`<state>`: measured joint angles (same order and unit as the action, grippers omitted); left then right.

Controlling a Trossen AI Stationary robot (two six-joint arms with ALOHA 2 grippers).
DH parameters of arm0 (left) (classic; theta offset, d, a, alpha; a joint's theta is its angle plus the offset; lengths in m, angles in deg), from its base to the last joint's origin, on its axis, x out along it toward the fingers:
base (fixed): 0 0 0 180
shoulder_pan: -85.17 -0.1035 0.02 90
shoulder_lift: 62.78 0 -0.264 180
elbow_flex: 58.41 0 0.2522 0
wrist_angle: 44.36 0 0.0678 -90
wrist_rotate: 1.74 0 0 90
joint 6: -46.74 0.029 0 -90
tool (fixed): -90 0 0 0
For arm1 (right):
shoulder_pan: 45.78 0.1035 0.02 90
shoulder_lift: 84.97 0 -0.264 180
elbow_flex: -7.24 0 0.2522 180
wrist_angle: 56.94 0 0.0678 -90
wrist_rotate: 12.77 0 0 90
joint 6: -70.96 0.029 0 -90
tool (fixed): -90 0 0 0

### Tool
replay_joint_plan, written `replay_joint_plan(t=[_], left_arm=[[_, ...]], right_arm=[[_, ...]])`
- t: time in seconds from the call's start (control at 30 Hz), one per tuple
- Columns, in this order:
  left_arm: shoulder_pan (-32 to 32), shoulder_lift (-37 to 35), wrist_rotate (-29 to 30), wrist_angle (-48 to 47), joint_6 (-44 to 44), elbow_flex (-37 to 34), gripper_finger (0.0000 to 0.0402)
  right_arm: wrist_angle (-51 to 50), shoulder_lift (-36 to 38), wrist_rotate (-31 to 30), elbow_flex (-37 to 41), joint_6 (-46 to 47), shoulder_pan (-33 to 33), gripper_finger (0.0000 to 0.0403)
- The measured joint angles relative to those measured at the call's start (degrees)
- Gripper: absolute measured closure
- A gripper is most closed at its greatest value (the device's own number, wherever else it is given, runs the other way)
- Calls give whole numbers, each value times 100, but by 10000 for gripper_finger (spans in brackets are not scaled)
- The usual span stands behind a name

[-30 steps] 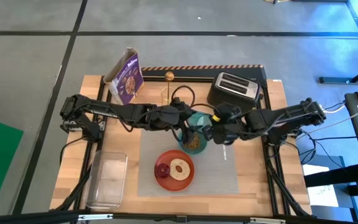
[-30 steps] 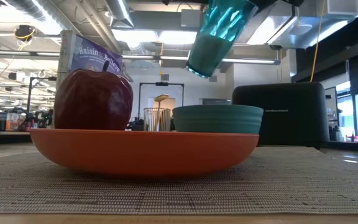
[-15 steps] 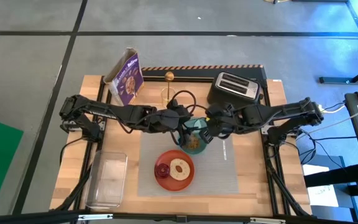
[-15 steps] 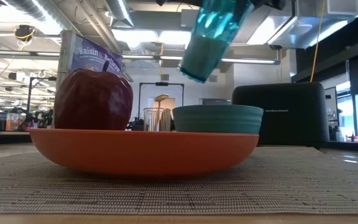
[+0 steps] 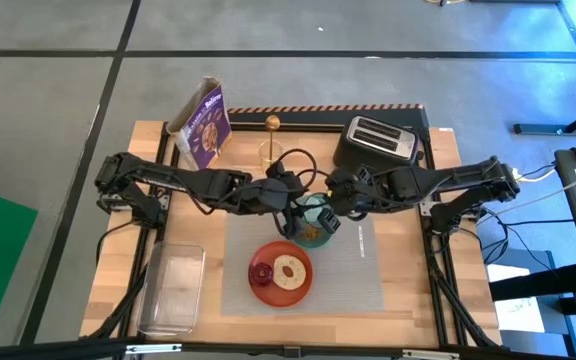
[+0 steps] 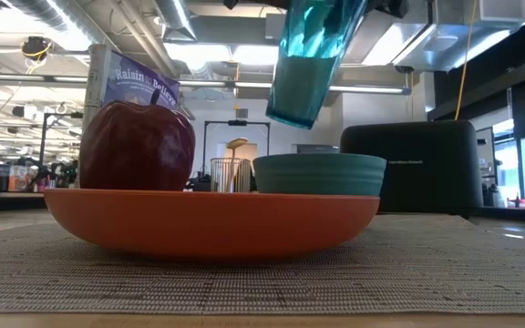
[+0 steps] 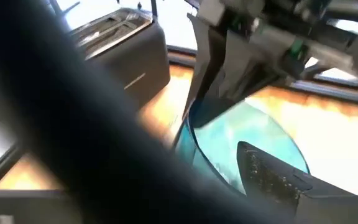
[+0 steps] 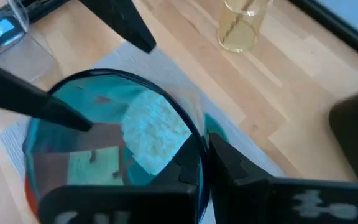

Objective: Arrange a breakfast setting
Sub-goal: Put the cup of grain rice on the table mat

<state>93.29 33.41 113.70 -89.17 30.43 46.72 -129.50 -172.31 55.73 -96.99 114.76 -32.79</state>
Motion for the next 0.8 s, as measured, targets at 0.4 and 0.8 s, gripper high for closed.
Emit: replay_joint_plan(t=[0.4,0.8], left_arm=[[1,-18,103,-392,-299,2,230],[179,-95,405,-2642,-895,959,231]], right_arm=[[1145,-8,82,17,-1142,-89,401],[2486,-417,734,-5,-1612,-640,401]])
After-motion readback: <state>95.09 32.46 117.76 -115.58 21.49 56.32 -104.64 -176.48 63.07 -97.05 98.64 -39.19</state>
